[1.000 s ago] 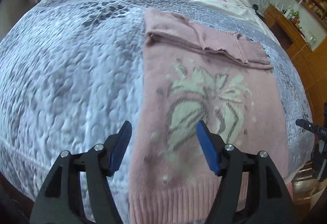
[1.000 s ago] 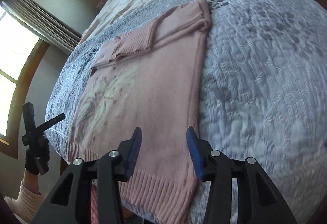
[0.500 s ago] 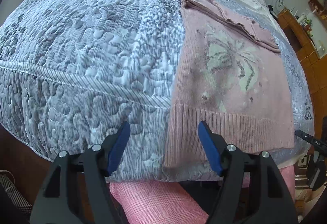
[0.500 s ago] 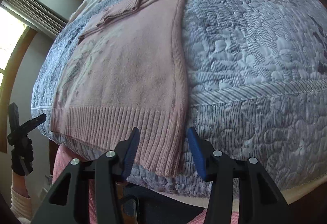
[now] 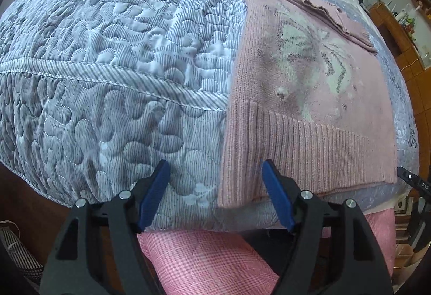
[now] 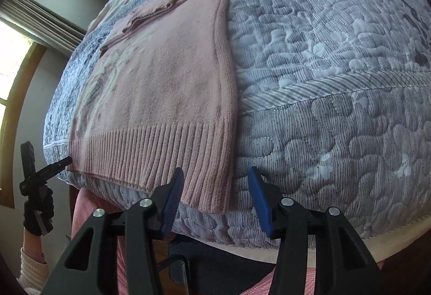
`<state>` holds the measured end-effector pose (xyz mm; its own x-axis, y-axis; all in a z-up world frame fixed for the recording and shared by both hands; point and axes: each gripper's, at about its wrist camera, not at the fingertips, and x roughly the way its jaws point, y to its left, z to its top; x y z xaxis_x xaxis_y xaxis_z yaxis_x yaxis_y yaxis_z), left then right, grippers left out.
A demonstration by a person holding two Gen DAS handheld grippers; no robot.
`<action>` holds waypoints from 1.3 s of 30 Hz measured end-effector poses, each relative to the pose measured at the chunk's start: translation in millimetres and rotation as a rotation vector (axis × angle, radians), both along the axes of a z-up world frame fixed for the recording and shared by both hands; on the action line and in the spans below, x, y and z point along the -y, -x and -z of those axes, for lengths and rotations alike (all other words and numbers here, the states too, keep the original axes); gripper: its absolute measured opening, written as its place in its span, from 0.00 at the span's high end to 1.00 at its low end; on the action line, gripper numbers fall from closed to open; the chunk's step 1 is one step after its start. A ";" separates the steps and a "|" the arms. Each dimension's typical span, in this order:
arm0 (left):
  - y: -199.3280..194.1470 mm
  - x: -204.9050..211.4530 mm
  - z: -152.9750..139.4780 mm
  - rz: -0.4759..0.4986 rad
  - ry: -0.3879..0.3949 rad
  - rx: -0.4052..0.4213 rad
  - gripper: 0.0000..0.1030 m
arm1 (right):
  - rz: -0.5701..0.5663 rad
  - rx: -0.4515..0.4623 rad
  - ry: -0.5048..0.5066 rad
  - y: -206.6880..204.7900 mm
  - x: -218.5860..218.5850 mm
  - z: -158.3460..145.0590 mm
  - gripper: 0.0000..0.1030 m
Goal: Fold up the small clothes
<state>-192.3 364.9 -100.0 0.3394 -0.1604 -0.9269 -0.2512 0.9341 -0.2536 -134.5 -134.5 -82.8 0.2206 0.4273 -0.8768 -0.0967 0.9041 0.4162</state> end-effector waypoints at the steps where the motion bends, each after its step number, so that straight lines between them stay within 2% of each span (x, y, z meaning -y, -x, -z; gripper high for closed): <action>1: -1.1 1.0 -1.2 0.001 0.019 0.006 0.32 | 0.002 -0.001 -0.007 0.1 0.7 0.1 0.51; 6: -4.2 10.0 -3.0 0.020 0.054 0.015 0.33 | -0.001 -0.003 -0.008 0.8 0.0 0.3 0.51; 13: -9.5 17.0 6.0 0.035 0.042 -0.001 0.36 | -0.020 -0.016 0.003 0.8 -10.2 6.0 0.52; 15: -9.9 16.4 6.6 0.028 0.042 -0.001 0.43 | -0.031 -0.028 -0.026 0.7 -12.9 8.3 0.62; 17: -9.8 13.7 6.1 0.020 0.049 -0.001 0.48 | -0.043 -0.033 -0.024 1.0 -17.1 10.4 0.65; 19: -9.7 11.0 6.6 0.009 0.059 0.000 0.54 | -0.051 -0.033 0.004 0.7 -19.5 11.4 0.76; 20: -9.3 9.6 7.0 0.004 0.059 -0.003 0.61 | -0.050 -0.038 -0.005 0.2 -18.5 11.8 0.83; 21: -9.3 8.5 7.4 0.001 0.056 -0.005 0.67 | -0.044 -0.044 -0.029 -0.4 -16.6 12.0 0.88; 22: -8.4 7.0 7.5 0.001 0.062 -0.004 0.69 | -0.042 -0.048 -0.054 -0.9 -14.6 11.7 0.88; 25: -6.9 4.2 4.5 0.005 0.083 0.004 0.88 | -0.052 -0.042 -0.085 -3.0 -11.5 5.8 0.89; 26: -6.3 3.1 2.2 0.012 0.117 0.014 0.93 | -0.052 -0.042 -0.113 -4.0 -10.1 2.8 0.89; 30: -8.7 0.1 -13.7 0.009 0.180 0.071 0.93 | -0.026 -0.031 -0.279 -13.5 -0.5 -12.8 0.89; 34: -17.1 -10.4 -34.7 -0.030 0.301 0.158 0.94 | 0.017 0.003 -0.407 -34.0 12.6 -34.0 0.89; 36: -26.8 -17.9 -44.2 -0.058 0.328 0.187 0.94 | 0.028 0.022 -0.433 -47.8 17.9 -44.5 0.90; 39: -48.3 -24.0 -53.3 -0.082 0.323 0.215 0.94 | 0.038 0.053 -0.418 -72.2 22.5 -55.5 0.90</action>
<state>-144.0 388.9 -46.7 0.5443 -0.3967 -0.7392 -0.2302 0.7766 -0.5864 -62.3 -157.1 -27.4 0.2830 0.7344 -0.6169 -0.0978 0.6619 0.7432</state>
